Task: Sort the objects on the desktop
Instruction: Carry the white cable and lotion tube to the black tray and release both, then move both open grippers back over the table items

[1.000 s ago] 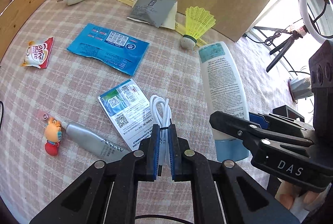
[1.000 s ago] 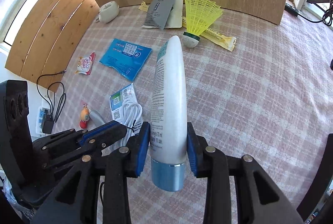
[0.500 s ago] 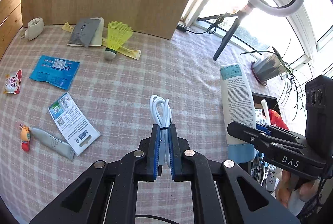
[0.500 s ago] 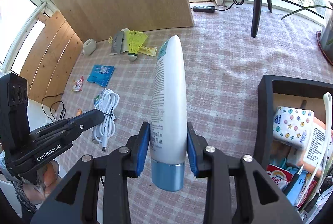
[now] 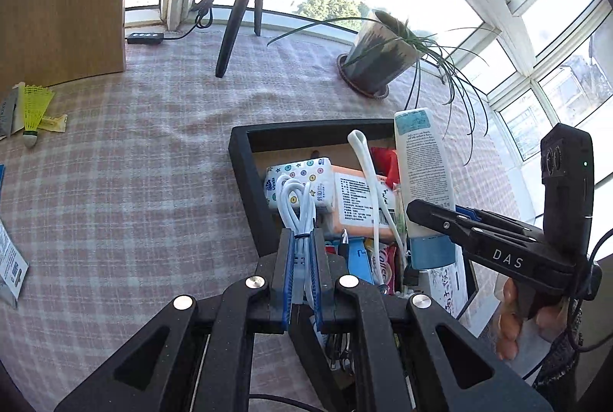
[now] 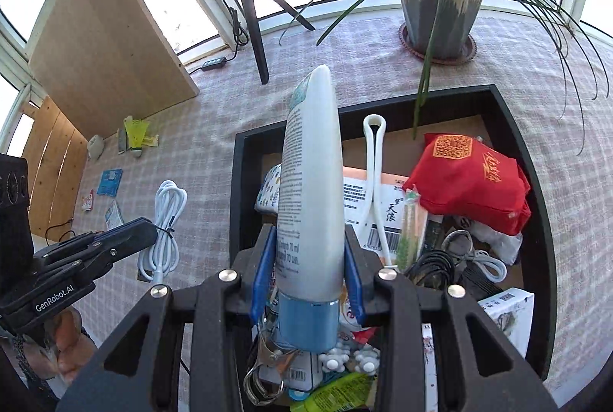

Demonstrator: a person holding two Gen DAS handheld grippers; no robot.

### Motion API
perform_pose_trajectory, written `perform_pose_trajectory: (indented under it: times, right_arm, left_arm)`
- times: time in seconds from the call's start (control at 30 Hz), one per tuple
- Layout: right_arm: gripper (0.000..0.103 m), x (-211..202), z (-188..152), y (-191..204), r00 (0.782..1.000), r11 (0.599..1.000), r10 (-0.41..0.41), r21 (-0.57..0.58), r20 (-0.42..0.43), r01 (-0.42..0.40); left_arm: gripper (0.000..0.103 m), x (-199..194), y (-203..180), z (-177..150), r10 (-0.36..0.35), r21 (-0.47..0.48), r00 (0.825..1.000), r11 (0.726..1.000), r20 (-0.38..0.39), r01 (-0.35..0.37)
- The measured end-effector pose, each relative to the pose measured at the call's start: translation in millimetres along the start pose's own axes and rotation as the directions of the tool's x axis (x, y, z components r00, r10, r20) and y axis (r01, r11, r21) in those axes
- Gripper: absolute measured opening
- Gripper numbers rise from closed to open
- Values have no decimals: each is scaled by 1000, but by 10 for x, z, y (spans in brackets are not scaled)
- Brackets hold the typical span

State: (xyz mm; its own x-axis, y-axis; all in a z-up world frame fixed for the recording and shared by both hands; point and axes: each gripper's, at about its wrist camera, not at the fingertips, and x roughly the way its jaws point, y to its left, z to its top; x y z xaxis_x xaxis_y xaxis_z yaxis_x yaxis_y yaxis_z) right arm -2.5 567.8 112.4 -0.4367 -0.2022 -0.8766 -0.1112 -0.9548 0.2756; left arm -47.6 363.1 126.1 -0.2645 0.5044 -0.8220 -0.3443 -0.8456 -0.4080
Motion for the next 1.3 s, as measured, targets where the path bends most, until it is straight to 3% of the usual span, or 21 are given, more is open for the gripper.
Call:
perform_pose_trajectory:
  times: [0.37,0.4,0.43,0.5,0.6,0.93,1.3]
  right_arm:
    - [33,-196,37,-693,997,996,-79,53,18,78]
    - [33,-203,35,-705,996,996,-83,46,21,82]
    - [33,-213,35,-712,996,996,-83,38,26,82]
    - [36,-235,49,-728,995,995,-91,46,29,90]
    - [44,-260,70,-747,995,994,-89,65,35,87]
    - [44,-295,80,-365,998,999,-47,9,51,47]
    - [44,-78,36,429,1000,996,-20,-85,8,20]
  left_arm:
    - [8,325,-803,18,-69,119,995,990,-73,77]
    - [9,340,-853,22,-81,129,993,987,-81,91]
    - [24,364,-889,23,-83,134,992,986,-96,95]
    - [39,378,-913,14,-74,132,992,987,-101,88]
    - [38,349,-897,1,-37,153,996,987,-85,50]
    - [38,79,-420,-48,19,73,999,997,-45,-16]
    - [38,-400,647,-137,99,-96,995,991,4,-98]
